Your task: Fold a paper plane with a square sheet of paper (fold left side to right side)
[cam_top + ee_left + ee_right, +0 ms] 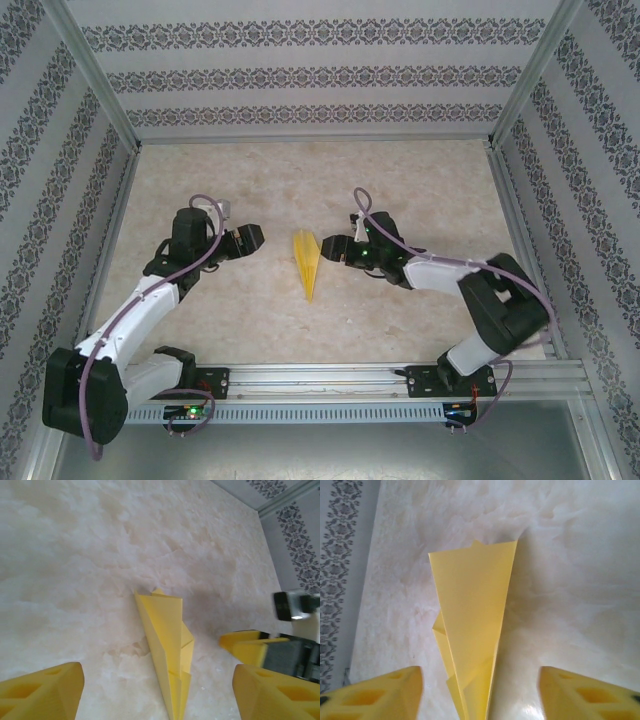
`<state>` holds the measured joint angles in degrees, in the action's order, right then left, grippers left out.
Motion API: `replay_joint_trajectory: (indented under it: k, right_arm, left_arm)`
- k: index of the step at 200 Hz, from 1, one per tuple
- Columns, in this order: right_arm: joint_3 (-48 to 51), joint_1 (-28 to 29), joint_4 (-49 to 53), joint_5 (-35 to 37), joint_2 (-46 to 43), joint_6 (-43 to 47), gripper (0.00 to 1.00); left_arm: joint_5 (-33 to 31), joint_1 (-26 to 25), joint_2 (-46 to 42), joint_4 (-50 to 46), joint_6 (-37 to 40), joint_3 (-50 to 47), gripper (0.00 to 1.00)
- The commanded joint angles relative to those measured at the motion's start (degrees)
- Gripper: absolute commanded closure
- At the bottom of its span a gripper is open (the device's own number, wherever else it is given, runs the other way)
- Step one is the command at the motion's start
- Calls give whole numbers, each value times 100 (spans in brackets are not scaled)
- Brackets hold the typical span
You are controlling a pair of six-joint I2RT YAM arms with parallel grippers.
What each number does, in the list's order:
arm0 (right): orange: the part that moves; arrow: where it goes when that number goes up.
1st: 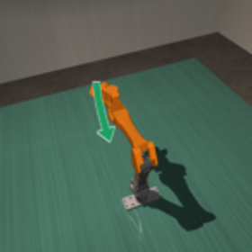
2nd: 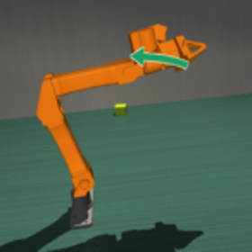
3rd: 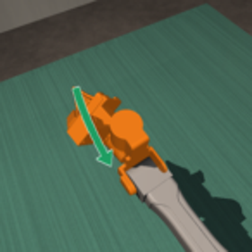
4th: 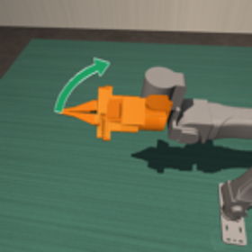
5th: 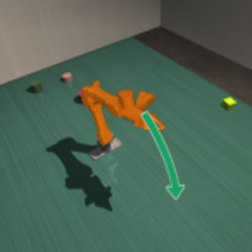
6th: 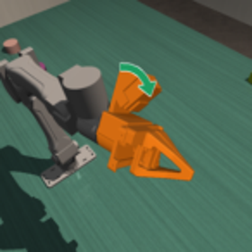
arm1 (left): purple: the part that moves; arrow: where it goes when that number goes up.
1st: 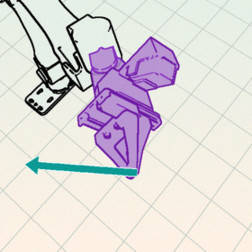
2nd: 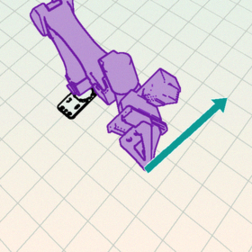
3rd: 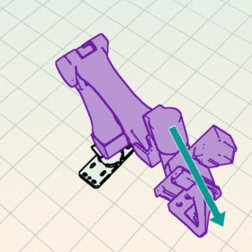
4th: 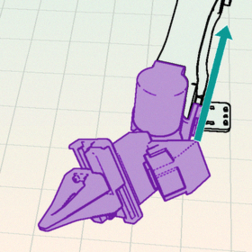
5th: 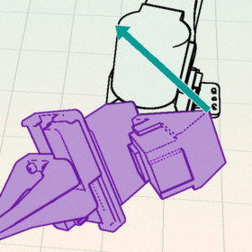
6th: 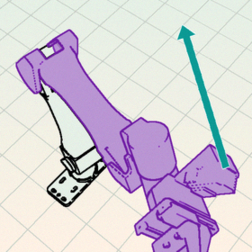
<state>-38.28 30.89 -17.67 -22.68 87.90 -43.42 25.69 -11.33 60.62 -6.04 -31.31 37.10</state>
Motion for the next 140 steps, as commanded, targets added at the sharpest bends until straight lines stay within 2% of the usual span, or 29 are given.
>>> replay_joint_trajectory:
  k: [1, 39, 81, 117, 140]
  right_arm:
    - [17, 43, 1380, 799, -682, 775, 26]
    - [-339, 255, 2886, 1409, -1457, 1097, 2]
    - [-952, 763, 4178, 1863, -1500, 869, 2]
    - [-1745, 1334, 4866, 2162, -804, 653, 2]
    - [-2413, 1712, 5267, 2332, -166, 603, 6]
  left_arm:
    - [-461, 130, -251, -491, 451, 78, 19]
    - [-778, 197, -604, -722, 705, 48, 14]
    - [-1063, 234, -897, -1152, 951, 54, 12]
    - [-1002, 230, -973, -1206, 967, -133, 12]
    - [-946, 229, -988, -1159, 954, -268, 12]
